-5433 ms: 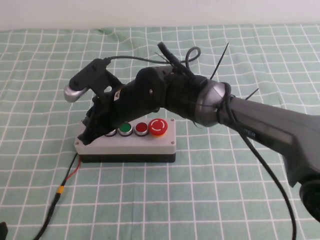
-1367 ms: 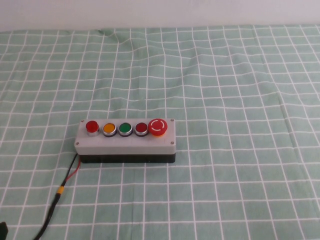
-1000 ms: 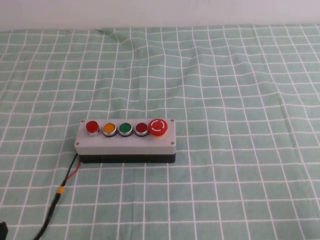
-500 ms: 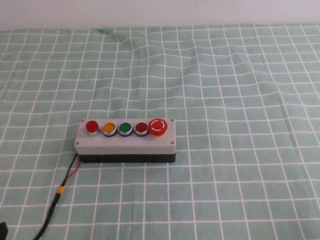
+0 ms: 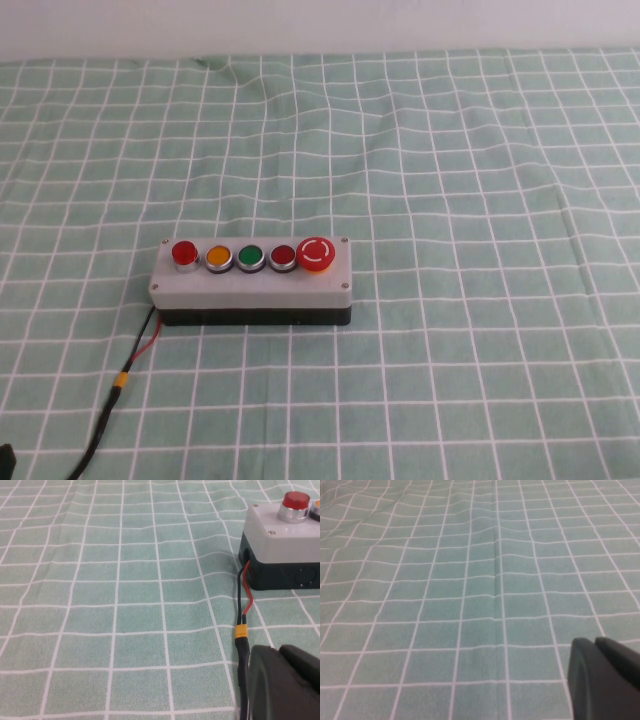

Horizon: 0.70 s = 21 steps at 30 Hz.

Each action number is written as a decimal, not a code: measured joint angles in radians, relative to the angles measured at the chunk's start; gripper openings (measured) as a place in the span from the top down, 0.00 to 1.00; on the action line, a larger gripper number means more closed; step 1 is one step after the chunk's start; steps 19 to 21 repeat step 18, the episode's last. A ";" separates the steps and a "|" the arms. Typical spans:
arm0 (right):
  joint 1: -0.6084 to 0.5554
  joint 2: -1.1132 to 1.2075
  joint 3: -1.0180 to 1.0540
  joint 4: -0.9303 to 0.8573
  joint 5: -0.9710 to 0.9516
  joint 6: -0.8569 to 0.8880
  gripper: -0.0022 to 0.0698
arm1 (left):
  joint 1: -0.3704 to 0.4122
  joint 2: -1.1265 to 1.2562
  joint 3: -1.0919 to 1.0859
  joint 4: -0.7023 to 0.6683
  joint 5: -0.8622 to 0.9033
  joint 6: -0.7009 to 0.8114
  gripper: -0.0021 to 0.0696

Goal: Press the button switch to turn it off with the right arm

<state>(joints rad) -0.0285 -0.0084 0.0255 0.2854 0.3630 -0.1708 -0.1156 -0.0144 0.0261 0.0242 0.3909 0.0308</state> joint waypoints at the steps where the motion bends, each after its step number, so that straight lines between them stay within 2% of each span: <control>1: 0.000 0.000 0.000 -0.037 0.000 0.051 0.99 | 0.000 0.000 0.000 0.000 0.000 0.000 0.98; 7: 0.000 0.000 0.000 -0.180 0.000 0.218 0.99 | 0.000 0.000 0.000 0.000 0.000 0.000 0.98; 21: 0.000 0.000 0.000 -0.190 0.000 0.239 0.99 | 0.000 0.000 0.000 0.000 0.000 0.000 0.98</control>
